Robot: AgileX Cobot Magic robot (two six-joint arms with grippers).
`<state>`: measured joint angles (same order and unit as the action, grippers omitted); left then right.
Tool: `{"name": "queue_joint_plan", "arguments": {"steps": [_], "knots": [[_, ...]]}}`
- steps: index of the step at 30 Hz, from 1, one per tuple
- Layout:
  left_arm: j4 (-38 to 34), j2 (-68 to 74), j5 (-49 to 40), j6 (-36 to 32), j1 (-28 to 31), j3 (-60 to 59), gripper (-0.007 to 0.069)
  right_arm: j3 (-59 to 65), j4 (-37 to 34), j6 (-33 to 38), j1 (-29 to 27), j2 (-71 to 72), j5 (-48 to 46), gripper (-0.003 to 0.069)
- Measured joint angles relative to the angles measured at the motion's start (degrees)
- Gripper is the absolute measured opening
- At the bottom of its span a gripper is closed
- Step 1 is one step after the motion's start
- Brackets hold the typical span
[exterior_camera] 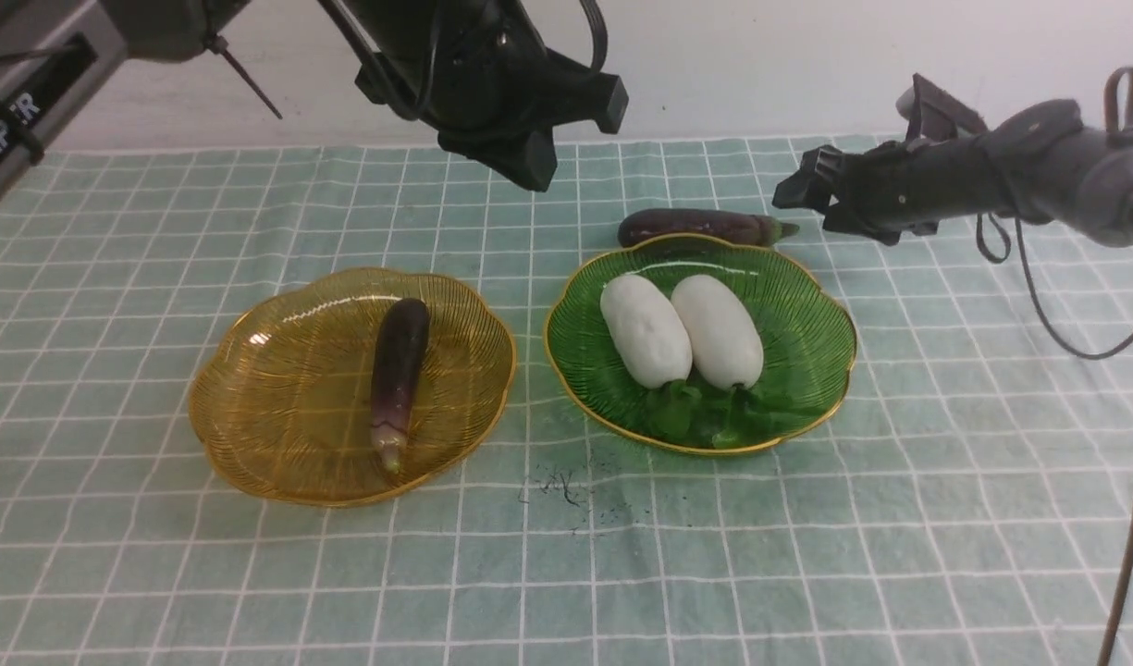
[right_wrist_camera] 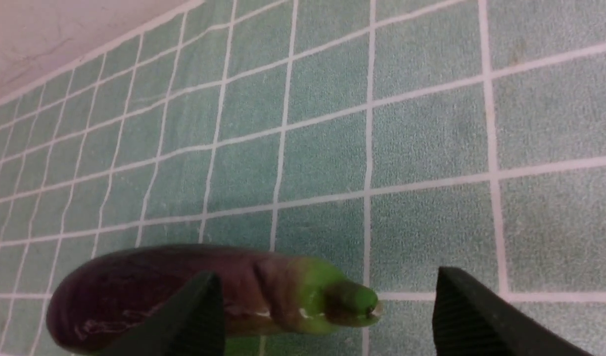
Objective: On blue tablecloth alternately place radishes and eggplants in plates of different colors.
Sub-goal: 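Pick up the eggplant and place it on the yellow plate with the right gripper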
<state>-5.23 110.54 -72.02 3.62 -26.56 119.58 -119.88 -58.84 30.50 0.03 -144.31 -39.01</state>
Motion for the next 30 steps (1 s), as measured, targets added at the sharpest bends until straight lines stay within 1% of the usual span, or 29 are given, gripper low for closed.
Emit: {"name": "queue_joint_plan", "arguments": {"steps": [10,14,17,19,20,22,24,25,26,27,30], "knots": [[0.24,0.00,0.00,0.01,0.00,0.00,-0.0008,0.00,-6.29,1.51,0.16,-2.82,1.21,0.0515],[0.26,0.00,0.00,0.06,0.00,0.00,-0.0008,0.00,-12.17,3.91,0.30,-3.70,1.05,0.0514],[0.26,0.00,0.00,0.06,0.05,0.00,-0.0008,-0.05,-13.84,5.02,0.30,-4.01,0.58,0.0503],[0.26,0.00,0.00,0.06,0.05,0.00,-0.0008,-0.18,-14.94,5.75,0.30,-4.38,0.04,0.0452],[0.26,0.00,0.00,0.06,0.05,0.00,-0.0008,-0.18,-14.92,5.80,0.30,-4.38,-0.07,0.0441],[0.26,0.00,0.00,0.12,0.05,0.00,-0.0008,-0.18,-14.92,5.85,0.36,-4.48,-0.49,0.0358],[0.26,0.00,0.00,0.12,0.05,0.00,-0.0008,-0.18,-14.92,5.90,0.43,-4.56,-0.74,0.0298],[0.26,0.00,0.00,0.12,0.05,0.00,-0.0008,-0.18,-15.02,5.79,0.43,-4.56,-0.87,0.0238],[0.26,0.00,0.00,0.12,0.05,0.00,-0.0008,-0.18,-15.44,5.73,0.43,-4.56,-0.97,0.0199],[0.26,0.00,0.00,0.12,0.05,0.00,-0.0008,-0.18,-15.98,5.68,0.43,-4.56,-0.93,0.0185],[0.26,0.00,0.00,0.12,0.05,0.00,-0.0008,-0.18,-16.22,5.62,0.45,-4.56,-0.93,0.0187]]}}
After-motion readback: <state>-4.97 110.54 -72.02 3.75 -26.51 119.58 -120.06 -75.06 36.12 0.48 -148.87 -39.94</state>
